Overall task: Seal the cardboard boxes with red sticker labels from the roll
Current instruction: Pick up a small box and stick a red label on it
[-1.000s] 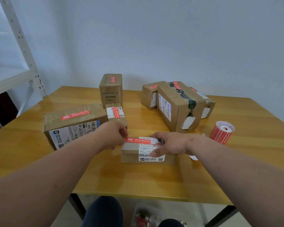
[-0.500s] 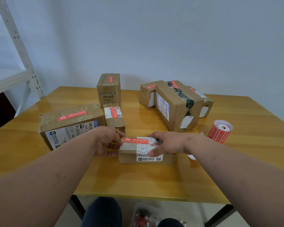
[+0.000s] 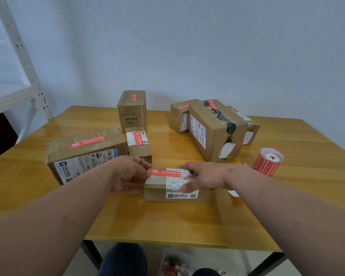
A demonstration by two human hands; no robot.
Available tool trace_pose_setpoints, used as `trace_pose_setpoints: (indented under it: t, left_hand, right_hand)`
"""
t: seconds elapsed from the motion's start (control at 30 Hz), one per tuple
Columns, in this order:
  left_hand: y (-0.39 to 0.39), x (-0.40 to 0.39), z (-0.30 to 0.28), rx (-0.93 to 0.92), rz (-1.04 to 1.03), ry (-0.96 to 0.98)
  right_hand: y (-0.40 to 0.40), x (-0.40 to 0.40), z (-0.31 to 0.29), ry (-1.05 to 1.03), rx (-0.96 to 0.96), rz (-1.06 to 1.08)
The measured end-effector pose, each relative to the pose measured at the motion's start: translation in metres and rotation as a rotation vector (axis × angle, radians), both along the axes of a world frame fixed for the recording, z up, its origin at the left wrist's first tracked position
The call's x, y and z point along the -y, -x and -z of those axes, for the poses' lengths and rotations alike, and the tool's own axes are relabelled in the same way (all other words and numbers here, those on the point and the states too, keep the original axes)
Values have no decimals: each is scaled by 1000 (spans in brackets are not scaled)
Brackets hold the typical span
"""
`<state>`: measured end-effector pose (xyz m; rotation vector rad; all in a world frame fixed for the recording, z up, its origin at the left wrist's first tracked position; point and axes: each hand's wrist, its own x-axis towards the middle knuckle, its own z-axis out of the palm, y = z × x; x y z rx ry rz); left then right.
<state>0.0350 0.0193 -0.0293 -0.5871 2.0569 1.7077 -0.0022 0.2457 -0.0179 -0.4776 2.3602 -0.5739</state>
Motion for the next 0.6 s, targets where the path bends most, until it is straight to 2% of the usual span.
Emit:
trace_pose_setpoints:
  t: [0.13, 0.23, 0.33, 0.47, 0.6]
  left_hand:
    - [0, -1, -2, -33, 36, 39]
    - [1, 0, -3, -111, 62, 136]
    - [4, -3, -7, -213, 150, 335]
    - [7, -11, -12, -310, 311, 723]
    - [6, -16, -14, -326, 396, 878]
  right_hand:
    - [0, 0, 0, 1, 6, 8]
    - [1, 0, 1, -7, 7, 10]
    - [2, 0, 1, -10, 11, 12]
    - [2, 0, 2, -11, 11, 14]
    - [2, 0, 2, -13, 4, 13]
